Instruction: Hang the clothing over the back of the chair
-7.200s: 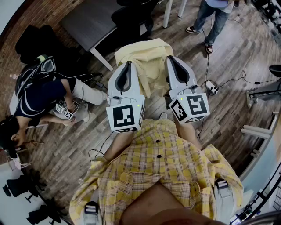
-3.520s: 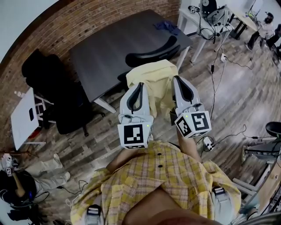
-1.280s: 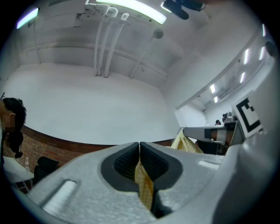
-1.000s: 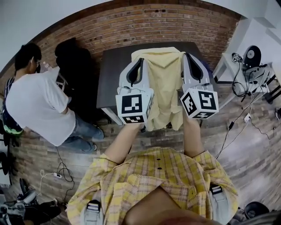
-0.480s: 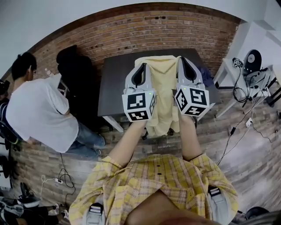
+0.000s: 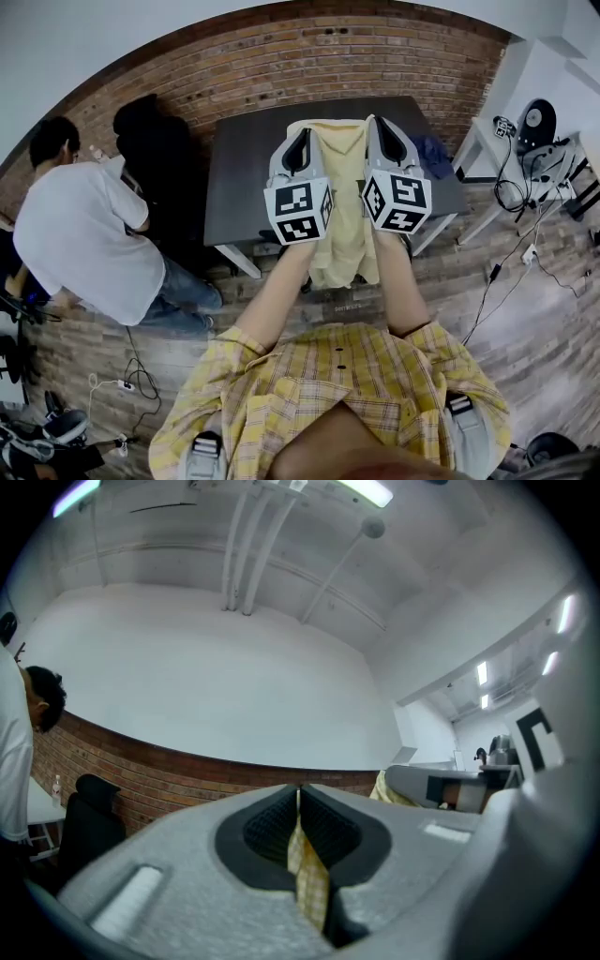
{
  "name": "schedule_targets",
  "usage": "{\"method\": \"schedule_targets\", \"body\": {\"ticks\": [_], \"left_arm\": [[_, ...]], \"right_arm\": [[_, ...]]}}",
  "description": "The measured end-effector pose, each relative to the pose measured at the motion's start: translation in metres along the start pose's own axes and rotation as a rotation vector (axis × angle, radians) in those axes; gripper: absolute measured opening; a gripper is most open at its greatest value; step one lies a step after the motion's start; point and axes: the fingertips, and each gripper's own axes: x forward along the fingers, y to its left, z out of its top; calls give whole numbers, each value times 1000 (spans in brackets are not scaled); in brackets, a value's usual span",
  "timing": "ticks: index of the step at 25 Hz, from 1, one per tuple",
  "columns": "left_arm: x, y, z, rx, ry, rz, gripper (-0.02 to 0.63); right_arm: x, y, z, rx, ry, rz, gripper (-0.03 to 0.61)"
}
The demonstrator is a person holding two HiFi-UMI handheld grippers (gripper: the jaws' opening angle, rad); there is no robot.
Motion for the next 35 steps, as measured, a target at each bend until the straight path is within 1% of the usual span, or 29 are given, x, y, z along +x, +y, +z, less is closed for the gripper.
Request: {"method": "schedule_targets", "body": {"ticks": [10, 16, 17, 18, 19, 21, 28, 35], "left_arm": [[18, 8, -41, -34, 76, 20, 11], [31, 10, -59, -61, 126, 11, 12], [32, 10, -62, -69, 139, 6, 20], [32, 10, -65, -77, 146, 4, 45], [32, 11, -66, -82, 148, 5, 64], [31, 12, -68, -84, 149, 8, 78], [27, 7, -73, -77, 167, -4, 80], [21, 6, -63, -70, 142, -13, 80]], "right_arm": [[17, 0, -33, -20, 49, -6, 0], [21, -4, -49, -2, 79, 0, 0], [20, -5, -51, 2, 84, 1, 0], [19, -5, -53, 4, 88, 2, 0], [18, -5, -55, 6, 92, 2, 0], [17, -5, -59, 9, 99, 0, 0], [13, -3, -65, 14, 111, -2, 0], [9, 1, -56, 9, 99, 11, 2]]}}
